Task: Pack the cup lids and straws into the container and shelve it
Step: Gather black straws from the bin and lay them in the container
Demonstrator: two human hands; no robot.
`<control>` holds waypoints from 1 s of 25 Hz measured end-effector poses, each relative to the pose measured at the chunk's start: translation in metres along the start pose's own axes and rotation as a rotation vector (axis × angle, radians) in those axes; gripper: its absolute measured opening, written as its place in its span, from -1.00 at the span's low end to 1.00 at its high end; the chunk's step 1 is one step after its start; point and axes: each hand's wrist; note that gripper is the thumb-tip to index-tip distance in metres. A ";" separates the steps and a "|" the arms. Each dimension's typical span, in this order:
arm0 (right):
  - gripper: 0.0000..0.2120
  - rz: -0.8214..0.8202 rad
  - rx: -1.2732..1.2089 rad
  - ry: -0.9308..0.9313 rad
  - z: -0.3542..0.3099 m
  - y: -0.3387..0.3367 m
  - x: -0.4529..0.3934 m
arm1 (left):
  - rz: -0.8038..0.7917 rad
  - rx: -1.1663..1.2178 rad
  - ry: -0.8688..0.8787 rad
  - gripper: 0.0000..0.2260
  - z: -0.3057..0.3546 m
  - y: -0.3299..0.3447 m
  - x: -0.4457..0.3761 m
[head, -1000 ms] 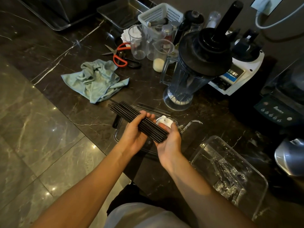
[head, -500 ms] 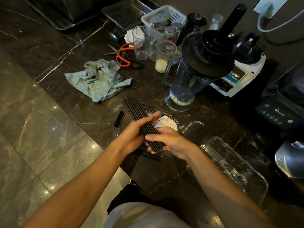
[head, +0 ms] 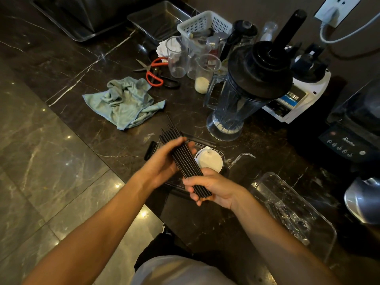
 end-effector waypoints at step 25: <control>-0.87 -0.066 -0.125 0.078 0.005 -0.004 0.000 | 0.070 -0.412 0.000 -0.65 0.034 -0.026 -0.014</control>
Point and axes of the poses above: each hand's wrist, its own x-axis away from the middle knuckle, its own y-axis out of the palm, z = x × y, and after that the axes turned 10 degrees about -x, right-handed
